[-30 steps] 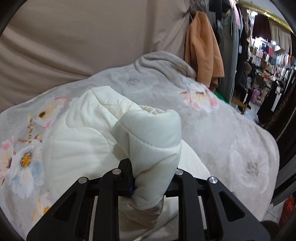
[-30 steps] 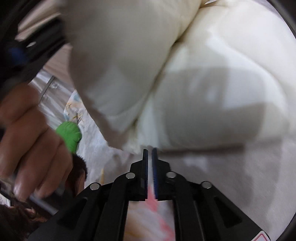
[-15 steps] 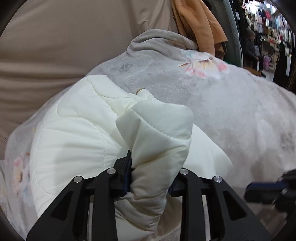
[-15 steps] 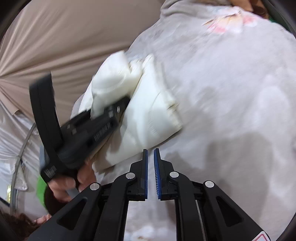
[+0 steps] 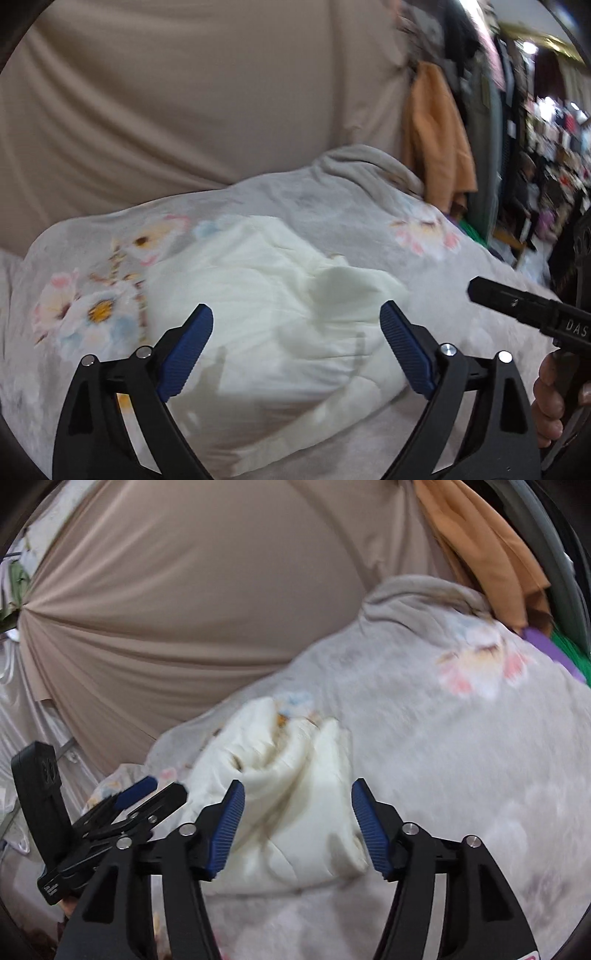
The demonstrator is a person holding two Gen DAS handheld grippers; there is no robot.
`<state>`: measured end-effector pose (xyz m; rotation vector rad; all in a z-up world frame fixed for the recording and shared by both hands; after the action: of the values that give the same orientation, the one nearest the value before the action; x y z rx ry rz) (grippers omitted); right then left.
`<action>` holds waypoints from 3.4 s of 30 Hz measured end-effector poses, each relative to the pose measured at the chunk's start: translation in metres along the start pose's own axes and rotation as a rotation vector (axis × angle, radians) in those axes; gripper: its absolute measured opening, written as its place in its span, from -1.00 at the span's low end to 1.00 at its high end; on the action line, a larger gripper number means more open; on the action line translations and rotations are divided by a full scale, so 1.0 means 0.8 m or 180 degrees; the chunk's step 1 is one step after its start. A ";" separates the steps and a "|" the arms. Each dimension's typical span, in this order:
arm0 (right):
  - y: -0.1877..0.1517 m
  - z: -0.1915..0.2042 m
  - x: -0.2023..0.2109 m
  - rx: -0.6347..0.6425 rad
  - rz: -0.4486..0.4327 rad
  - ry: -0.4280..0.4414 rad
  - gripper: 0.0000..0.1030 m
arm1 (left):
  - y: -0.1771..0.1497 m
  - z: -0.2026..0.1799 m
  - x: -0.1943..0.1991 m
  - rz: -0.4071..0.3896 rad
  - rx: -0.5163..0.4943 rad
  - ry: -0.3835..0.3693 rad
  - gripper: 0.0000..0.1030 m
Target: Fold large clothes
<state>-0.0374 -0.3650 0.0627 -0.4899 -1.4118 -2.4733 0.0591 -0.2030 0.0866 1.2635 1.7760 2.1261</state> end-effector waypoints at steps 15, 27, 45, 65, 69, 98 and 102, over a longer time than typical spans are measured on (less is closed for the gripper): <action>0.000 0.054 -0.119 0.0138 0.0454 -0.0040 0.47 | -0.066 0.083 -0.022 0.0538 0.0387 0.0358 0.80; -0.023 0.039 -0.143 -0.0021 0.0650 -0.0104 0.47 | -0.080 0.079 -0.029 0.0653 0.0390 0.0283 0.80; -0.014 0.085 -0.141 0.0207 0.0681 0.0176 -0.63 | -0.153 0.098 -0.043 0.0988 0.0387 0.0376 0.85; -0.093 -0.035 -0.122 -0.0483 0.0656 0.0174 -0.45 | -0.172 0.096 -0.046 0.1214 0.0298 0.0184 0.48; -0.091 -0.045 -0.096 -0.0698 0.0562 0.0258 0.01 | -0.162 0.101 -0.006 0.1169 0.0419 -0.0084 0.52; 0.006 -0.052 -0.192 -0.0529 0.0546 -0.0166 -0.79 | -0.028 0.049 -0.142 0.0776 0.0215 0.0067 0.78; -0.016 -0.068 -0.211 -0.0589 0.0691 -0.0198 -0.77 | -0.036 0.042 -0.151 0.0760 0.0149 0.0112 0.81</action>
<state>0.1027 -0.3972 -0.0416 -0.7231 -1.0902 -2.4397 0.1470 -0.2344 -0.0017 1.5293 1.7782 2.2522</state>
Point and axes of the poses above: each gripper's, at about its wrist camera, not at the fingertips, and x roughly against the way its jaws point, z to its left, y to its top, the point moved 9 cm from there along -x, roughly the way its jaws point, and after that the axes turned 4 degrees about x, right-handed, at the moved point
